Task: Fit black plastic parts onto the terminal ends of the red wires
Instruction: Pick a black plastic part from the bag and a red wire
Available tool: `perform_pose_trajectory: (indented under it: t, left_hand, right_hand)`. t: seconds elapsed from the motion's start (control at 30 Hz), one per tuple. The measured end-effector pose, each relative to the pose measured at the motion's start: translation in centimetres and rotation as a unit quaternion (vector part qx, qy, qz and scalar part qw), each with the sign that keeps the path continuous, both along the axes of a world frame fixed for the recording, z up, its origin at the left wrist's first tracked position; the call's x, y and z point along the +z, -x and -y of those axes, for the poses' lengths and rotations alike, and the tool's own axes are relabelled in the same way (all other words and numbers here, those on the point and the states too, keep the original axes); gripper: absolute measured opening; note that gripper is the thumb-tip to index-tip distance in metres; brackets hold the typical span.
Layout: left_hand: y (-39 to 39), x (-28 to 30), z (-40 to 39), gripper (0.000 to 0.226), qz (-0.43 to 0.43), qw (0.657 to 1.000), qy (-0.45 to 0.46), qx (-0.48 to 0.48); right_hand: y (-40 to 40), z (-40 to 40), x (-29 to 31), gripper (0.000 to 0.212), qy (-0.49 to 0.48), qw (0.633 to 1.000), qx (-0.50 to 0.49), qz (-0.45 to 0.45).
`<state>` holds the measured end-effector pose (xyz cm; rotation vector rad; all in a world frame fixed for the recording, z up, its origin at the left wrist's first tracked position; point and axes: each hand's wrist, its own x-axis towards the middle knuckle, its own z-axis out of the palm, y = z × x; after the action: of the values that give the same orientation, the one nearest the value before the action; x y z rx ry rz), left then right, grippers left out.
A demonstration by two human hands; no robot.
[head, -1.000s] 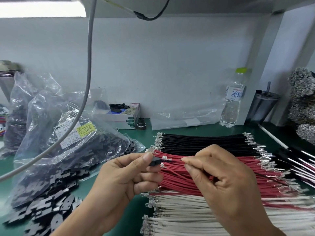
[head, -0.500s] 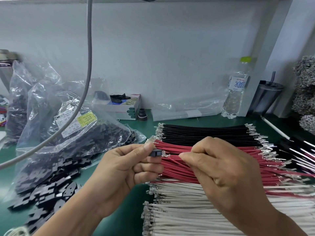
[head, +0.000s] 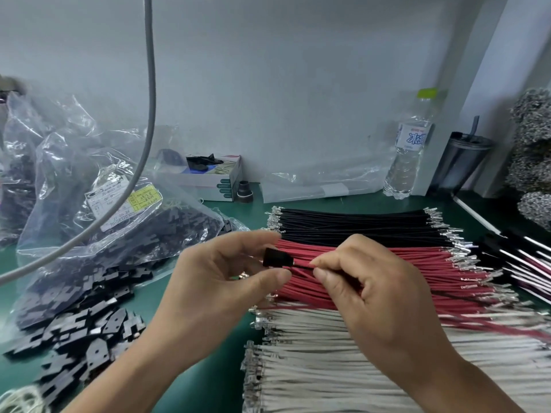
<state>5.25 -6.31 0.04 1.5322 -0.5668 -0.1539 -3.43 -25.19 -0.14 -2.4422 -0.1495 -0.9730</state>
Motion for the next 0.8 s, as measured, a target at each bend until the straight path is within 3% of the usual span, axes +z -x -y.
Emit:
perform_pose_trajectory:
  t: [0.07,0.27,0.47,0.6,0.8]
  left_hand:
    - [0.1,0.0,-0.1,0.027,0.046,0.998,-0.035,0.011]
    - [0.0,-0.1,-0.5,0.03,-0.068,0.997,0.025,-0.015]
    - [0.1,0.0,0.0,0.026,-0.061,0.997,0.043,-0.032]
    - [-0.4,-0.2,-0.3,0.023,-0.039,0.999,0.019,0.016]
    - [-0.5,-0.7,0.0,0.025,-0.045,0.998,0.024,0.037]
  right_hand:
    - [0.0,0.1,-0.1,0.01,-0.01,1.0,0.012,-0.006]
    - [-0.1,-0.7,0.0,0.01,0.011,1.0,0.027,0.002]
    - [0.3,0.3,0.8,0.01,0.075,0.997,0.0,-0.008]
    - [0.8,0.2,1.5,0.007,0.138,0.989,-0.015,0.056]
    - [0.8,-1.2,0.1,0.013,0.215,0.967,0.001,-0.14]
